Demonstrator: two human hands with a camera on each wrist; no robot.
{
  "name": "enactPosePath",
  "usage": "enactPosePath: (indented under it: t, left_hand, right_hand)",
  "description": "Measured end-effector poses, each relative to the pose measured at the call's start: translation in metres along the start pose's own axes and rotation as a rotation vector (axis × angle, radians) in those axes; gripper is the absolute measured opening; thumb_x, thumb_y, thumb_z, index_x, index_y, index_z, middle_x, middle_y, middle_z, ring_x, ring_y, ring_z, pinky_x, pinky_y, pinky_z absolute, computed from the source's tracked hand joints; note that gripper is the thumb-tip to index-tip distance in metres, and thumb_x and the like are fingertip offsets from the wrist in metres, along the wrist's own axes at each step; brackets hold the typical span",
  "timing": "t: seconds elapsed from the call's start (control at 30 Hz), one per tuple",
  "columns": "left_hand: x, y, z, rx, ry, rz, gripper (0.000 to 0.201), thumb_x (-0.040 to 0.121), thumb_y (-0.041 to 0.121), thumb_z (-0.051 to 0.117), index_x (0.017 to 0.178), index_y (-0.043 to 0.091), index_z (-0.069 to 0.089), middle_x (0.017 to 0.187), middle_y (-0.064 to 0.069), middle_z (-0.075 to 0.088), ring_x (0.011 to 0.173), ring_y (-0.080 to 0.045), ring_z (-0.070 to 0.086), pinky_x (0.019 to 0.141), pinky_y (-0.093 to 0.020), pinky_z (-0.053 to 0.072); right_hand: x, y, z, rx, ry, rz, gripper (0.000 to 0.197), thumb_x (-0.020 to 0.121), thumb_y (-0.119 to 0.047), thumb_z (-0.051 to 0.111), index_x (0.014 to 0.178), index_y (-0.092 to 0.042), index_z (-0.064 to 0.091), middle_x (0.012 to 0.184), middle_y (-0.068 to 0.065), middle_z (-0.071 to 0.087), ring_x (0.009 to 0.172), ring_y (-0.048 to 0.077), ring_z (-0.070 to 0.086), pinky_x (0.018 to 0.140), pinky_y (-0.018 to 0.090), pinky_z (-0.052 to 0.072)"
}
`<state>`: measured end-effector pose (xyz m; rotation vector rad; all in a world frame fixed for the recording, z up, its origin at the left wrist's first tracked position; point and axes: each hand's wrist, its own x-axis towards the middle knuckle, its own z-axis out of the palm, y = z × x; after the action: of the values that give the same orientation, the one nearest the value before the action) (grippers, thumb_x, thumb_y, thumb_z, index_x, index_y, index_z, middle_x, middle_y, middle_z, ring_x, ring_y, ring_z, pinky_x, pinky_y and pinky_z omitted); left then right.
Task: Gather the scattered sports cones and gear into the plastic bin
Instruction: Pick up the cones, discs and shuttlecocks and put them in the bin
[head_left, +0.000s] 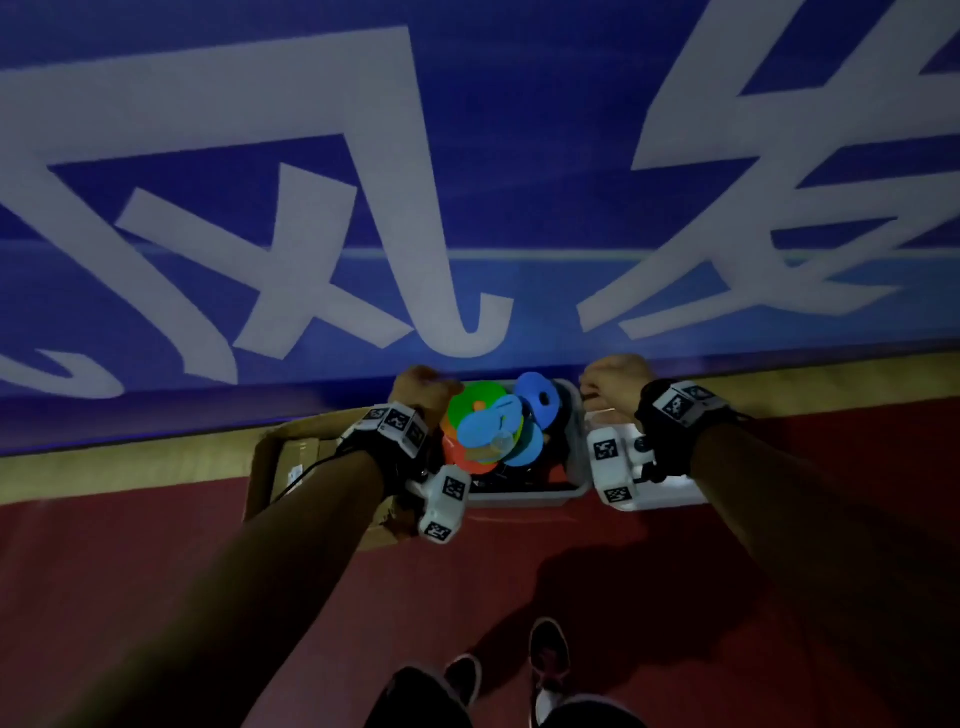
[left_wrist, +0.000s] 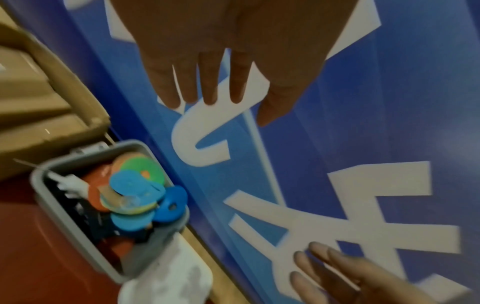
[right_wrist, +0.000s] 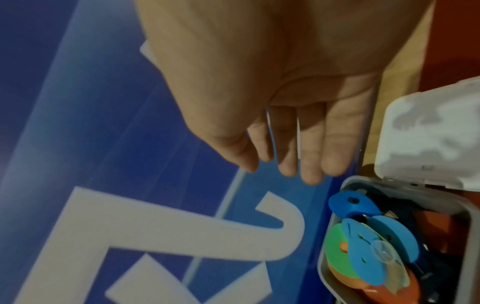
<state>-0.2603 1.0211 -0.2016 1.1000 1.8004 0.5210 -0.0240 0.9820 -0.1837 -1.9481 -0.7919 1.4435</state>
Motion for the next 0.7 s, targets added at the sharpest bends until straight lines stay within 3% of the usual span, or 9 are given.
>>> enactPosePath:
  t: [0.07, 0.13, 0.23, 0.33, 0.43, 0.57, 0.63, 0.7]
  left_hand:
    - [0.0, 0.009, -0.002, 0.024, -0.094, 0.047, 0.012, 0.084, 0.017, 0.07, 0.088, 0.006, 0.064, 0.08, -0.011, 0.06, 0.075, -0.022, 0.056, 0.062, -0.027, 0.045]
    - [-0.004, 0.021, 0.008, -0.027, -0.212, 0.059, 0.007, 0.088, 0.016, 0.064, 0.087, 0.009, 0.063, 0.072, -0.011, 0.057, 0.063, -0.023, 0.053, 0.056, -0.026, 0.042]
    - [-0.024, 0.037, 0.039, -0.01, -0.431, 0.103, 0.007, 0.093, 0.013, 0.055, 0.088, 0.012, 0.06, 0.074, -0.007, 0.057, 0.06, -0.015, 0.057, 0.058, -0.025, 0.045]
    - [-0.077, 0.034, 0.084, 0.089, -0.744, 0.115, 0.014, 0.095, 0.018, 0.052, 0.082, 0.018, 0.056, 0.084, -0.004, 0.058, 0.068, -0.014, 0.057, 0.065, -0.027, 0.045]
    - [-0.16, 0.026, 0.13, 0.192, -0.977, 0.127, 0.012, 0.096, 0.023, 0.051, 0.086, 0.021, 0.057, 0.085, 0.001, 0.058, 0.072, -0.013, 0.056, 0.063, -0.024, 0.038]
    - [-0.296, -0.004, 0.182, 0.354, -1.243, 0.242, 0.013, 0.098, 0.022, 0.047, 0.099, 0.016, 0.058, 0.089, -0.001, 0.058, 0.07, -0.014, 0.055, 0.061, -0.027, 0.039]
    - [-0.384, -0.043, 0.2, 0.438, -1.354, 0.321, 0.008, 0.096, 0.021, 0.052, 0.092, 0.018, 0.057, 0.083, 0.0, 0.058, 0.067, -0.014, 0.056, 0.06, -0.027, 0.041]
    - [-0.451, -0.078, 0.208, 0.523, -1.47, 0.384, 0.006, 0.096, 0.022, 0.053, 0.096, 0.018, 0.058, 0.092, -0.001, 0.062, 0.083, -0.018, 0.062, 0.073, -0.033, 0.048]
  right_hand:
    - [-0.013, 0.003, 0.0, 0.058, 0.047, 0.01, 0.021, 0.093, -0.002, 0.051, 0.077, -0.015, 0.052, 0.071, 0.009, 0.045, 0.055, 0.019, 0.042, 0.053, 0.023, 0.036]
    - [-0.037, 0.012, 0.0, 0.142, 0.075, 0.007, 0.02, 0.093, -0.001, 0.051, 0.077, -0.011, 0.054, 0.071, 0.009, 0.05, 0.052, 0.017, 0.05, 0.051, 0.022, 0.042]
    - [-0.074, 0.038, -0.005, 0.212, 0.164, 0.025, 0.025, 0.097, -0.007, 0.049, 0.074, -0.017, 0.052, 0.077, 0.004, 0.054, 0.066, 0.019, 0.058, 0.062, 0.03, 0.052]
    - [-0.135, 0.087, -0.016, 0.388, 0.288, 0.135, 0.026, 0.101, -0.015, 0.042, 0.082, -0.011, 0.06, 0.087, 0.007, 0.059, 0.069, 0.024, 0.062, 0.062, 0.032, 0.049]
    - [-0.214, 0.155, -0.03, 0.429, 0.567, 0.158, 0.017, 0.094, -0.015, 0.058, 0.109, -0.009, 0.064, 0.114, 0.015, 0.065, 0.102, 0.031, 0.066, 0.078, 0.034, 0.052]
    - [-0.349, 0.247, -0.042, 0.607, 0.867, 0.238, 0.008, 0.094, -0.008, 0.056, 0.089, -0.014, 0.058, 0.086, 0.013, 0.065, 0.066, 0.024, 0.063, 0.056, 0.03, 0.05]
    - [-0.432, 0.302, -0.04, 0.721, 1.033, 0.276, 0.01, 0.096, -0.008, 0.053, 0.09, -0.01, 0.061, 0.089, 0.016, 0.067, 0.07, 0.027, 0.064, 0.055, 0.03, 0.051]
    - [-0.491, 0.35, -0.032, 0.812, 1.186, 0.295, 0.012, 0.097, -0.009, 0.051, 0.098, -0.007, 0.063, 0.099, 0.018, 0.069, 0.077, 0.029, 0.068, 0.061, 0.033, 0.055]
